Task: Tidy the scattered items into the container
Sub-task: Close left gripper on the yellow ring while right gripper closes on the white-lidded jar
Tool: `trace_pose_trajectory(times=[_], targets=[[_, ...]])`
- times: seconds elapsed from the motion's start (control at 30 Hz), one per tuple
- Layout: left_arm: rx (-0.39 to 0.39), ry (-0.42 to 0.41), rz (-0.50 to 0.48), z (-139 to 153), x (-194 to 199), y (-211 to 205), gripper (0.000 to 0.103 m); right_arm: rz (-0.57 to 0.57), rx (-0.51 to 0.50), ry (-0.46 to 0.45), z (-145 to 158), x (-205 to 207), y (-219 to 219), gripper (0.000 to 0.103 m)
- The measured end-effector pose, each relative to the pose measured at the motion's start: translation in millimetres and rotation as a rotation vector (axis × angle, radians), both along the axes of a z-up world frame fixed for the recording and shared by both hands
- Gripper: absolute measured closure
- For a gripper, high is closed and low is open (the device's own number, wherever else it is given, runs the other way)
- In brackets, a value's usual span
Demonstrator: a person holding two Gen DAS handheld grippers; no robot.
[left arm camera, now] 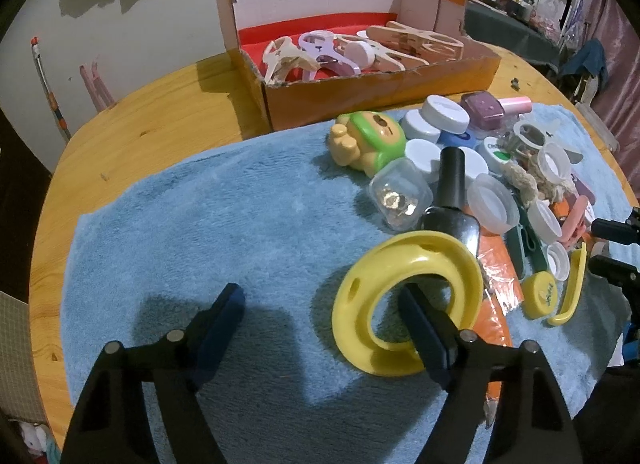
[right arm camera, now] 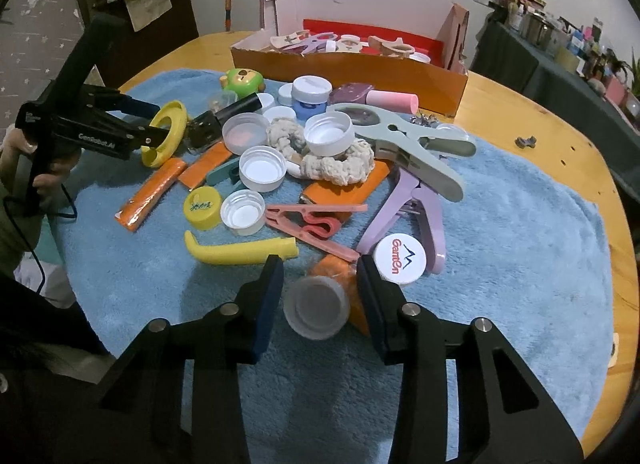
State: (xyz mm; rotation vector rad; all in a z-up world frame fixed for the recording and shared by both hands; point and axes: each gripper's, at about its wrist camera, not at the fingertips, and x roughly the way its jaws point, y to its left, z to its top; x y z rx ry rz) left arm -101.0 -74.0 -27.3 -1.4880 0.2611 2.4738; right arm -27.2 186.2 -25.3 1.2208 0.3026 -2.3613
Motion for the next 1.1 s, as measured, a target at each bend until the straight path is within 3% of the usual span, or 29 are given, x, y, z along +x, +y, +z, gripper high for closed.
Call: trace_pose_trajectory(times=[0.7, 1.1], targets=[[0.024, -0.004, -0.010, 3, 1, 4, 0.042, 0.035, 0.078, 0.052, -3, 23, 1, 0.071], [0.066, -0.002, -0.017, 5, 3, 6, 0.070, 0.018, 0.031, 0.054, 2, 26, 8, 0.071]])
